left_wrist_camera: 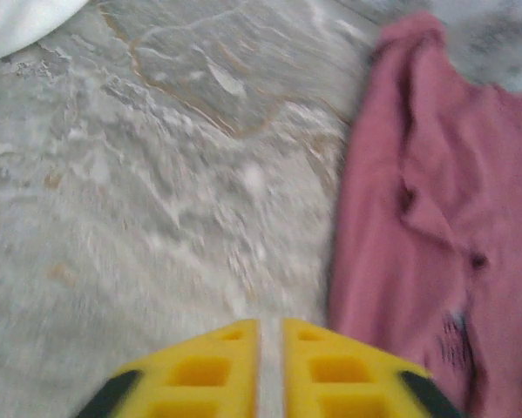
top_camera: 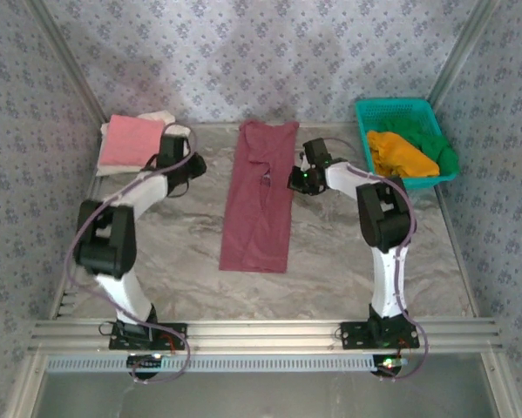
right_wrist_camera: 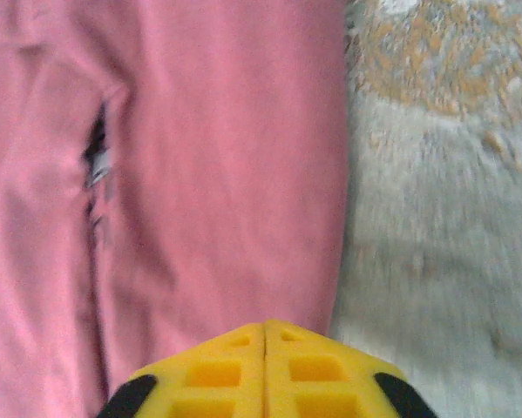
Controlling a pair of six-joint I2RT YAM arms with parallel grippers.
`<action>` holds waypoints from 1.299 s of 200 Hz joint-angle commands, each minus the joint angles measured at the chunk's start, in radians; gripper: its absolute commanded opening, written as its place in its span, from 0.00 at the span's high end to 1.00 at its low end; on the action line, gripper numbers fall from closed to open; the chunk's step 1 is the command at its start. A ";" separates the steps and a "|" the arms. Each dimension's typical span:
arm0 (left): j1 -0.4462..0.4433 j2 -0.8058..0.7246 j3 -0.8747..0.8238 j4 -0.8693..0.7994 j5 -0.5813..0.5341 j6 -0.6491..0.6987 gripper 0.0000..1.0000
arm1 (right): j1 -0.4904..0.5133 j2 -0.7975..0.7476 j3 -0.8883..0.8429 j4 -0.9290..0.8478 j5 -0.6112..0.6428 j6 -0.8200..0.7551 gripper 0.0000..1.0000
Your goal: Fold and stack the t-shirts
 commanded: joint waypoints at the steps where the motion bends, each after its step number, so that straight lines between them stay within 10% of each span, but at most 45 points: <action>1: -0.049 -0.258 -0.203 0.059 0.000 0.005 0.70 | 0.032 -0.281 -0.144 -0.034 -0.032 -0.043 0.84; 57: -0.096 -0.641 -0.550 -0.123 0.180 -0.071 0.02 | 0.203 -0.769 -0.750 0.147 -0.022 0.072 0.58; 118: -0.157 -0.722 -0.720 -0.108 0.247 -0.211 0.11 | 0.241 -0.772 -0.839 0.173 -0.062 0.166 0.57; 260: -0.321 -0.373 -0.685 0.052 0.335 -0.268 0.23 | 0.289 -0.549 -0.861 0.380 -0.227 0.289 0.49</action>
